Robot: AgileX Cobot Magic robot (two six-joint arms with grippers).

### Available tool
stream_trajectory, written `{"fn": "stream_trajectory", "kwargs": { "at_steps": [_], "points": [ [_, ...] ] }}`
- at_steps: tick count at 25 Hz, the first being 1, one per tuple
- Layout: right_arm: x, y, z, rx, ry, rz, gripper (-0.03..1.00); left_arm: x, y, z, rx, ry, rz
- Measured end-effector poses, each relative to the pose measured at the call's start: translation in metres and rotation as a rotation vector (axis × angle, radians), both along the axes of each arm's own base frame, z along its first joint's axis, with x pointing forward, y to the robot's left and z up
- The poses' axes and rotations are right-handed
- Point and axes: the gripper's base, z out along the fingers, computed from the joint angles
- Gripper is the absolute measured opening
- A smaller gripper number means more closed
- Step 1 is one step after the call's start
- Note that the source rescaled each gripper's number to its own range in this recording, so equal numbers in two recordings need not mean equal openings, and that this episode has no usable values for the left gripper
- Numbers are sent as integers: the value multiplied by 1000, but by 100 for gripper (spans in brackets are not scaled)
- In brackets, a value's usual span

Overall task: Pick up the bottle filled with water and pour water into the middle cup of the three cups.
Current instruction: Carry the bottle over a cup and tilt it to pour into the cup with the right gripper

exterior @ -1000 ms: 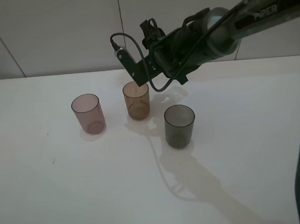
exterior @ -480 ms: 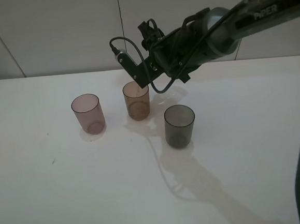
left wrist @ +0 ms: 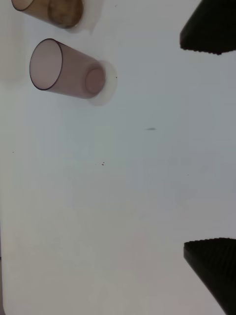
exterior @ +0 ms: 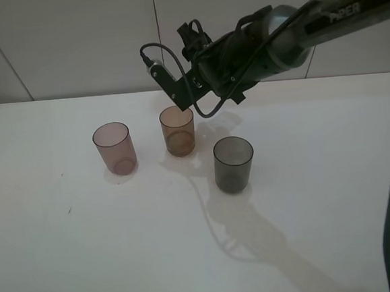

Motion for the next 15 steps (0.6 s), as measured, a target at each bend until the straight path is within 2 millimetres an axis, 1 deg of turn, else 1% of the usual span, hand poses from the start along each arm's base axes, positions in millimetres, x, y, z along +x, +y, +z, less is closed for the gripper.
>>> {"fn": "stream_trajectory", "kwargs": {
  "at_steps": [15],
  "points": [
    [0,1,0,-63,3,38,0,0,0,0,0,0,0]
  ]
}}
